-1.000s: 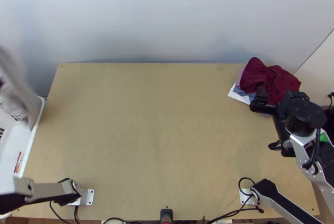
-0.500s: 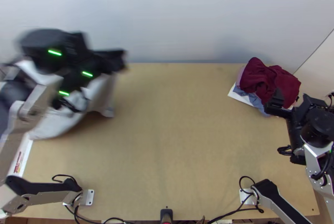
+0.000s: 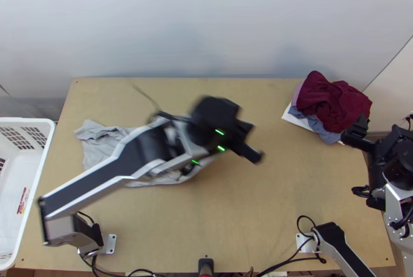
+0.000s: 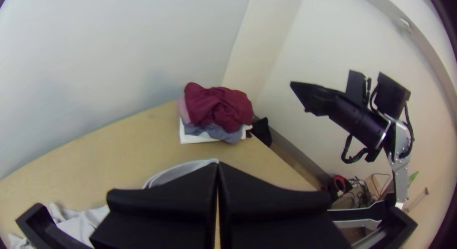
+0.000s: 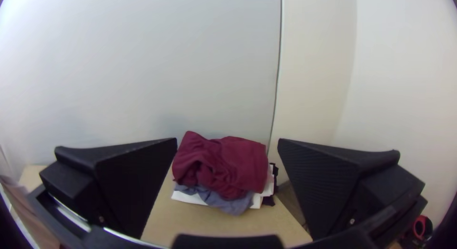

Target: Fold the t-shirt

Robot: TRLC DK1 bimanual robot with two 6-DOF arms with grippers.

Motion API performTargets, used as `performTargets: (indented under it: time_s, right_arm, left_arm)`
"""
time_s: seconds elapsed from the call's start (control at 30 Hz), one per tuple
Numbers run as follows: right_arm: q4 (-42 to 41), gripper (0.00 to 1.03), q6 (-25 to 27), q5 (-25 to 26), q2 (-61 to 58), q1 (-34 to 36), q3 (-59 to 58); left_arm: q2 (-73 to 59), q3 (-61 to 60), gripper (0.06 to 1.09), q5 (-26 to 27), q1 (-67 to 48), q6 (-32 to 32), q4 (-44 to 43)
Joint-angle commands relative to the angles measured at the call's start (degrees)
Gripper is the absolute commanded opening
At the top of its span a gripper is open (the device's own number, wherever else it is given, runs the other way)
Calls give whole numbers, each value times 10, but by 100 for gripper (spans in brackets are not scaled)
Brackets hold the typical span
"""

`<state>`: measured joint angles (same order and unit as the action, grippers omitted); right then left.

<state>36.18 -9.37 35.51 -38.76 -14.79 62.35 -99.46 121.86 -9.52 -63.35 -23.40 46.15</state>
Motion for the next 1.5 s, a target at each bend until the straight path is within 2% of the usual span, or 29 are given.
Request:
performTargets:
  time_s: [0.0,0.2,0.3,0.33,0.4,0.47,0.5,0.57,0.67,0.8,0.87,1.33,1.47]
  right_arm:
    - [-7,98,-1,0,-1,41,-7]
    - [-7,98,-7,-2,-7,59,-17]
    - [-7,98,-7,-2,-7,60,-19]
    - [-7,98,-7,-2,-8,62,-19]
    - [-7,98,-7,-2,-8,66,-19]
    - [-7,98,-9,-2,-8,70,-21]
    - [-7,98,-9,-2,-8,71,-21]
    - [-2,98,-9,-3,-8,71,-22]
    - [7,98,-9,-4,-8,57,-22]
    - [18,98,-7,-6,-13,19,-18]
    - [21,98,-7,-10,-23,-3,-11]
    - [19,98,-49,-47,-103,-185,-22]
    - [-3,98,-69,-47,-146,-208,-18]
  left_arm:
    - [-101,58,10,10,-91,2,-45]
    - [-137,80,10,7,-121,1,-106]
    - [-130,68,11,0,-112,0,-98]
    - [-125,65,19,-1,-107,-2,-91]
    - [-114,56,51,-2,-97,-2,-77]
    - [-108,54,71,-2,-87,-2,-61]
    - [-103,53,76,-3,-82,-2,-55]
    - [-91,50,80,-6,-66,-7,-49]
    - [-58,30,80,-8,-28,-16,-48]
    - [-9,-8,80,-9,47,-18,-3]
    - [24,-45,84,-8,91,-18,18]
    - [278,-428,84,7,357,-24,-1]
    - [325,-513,84,7,424,-24,0]
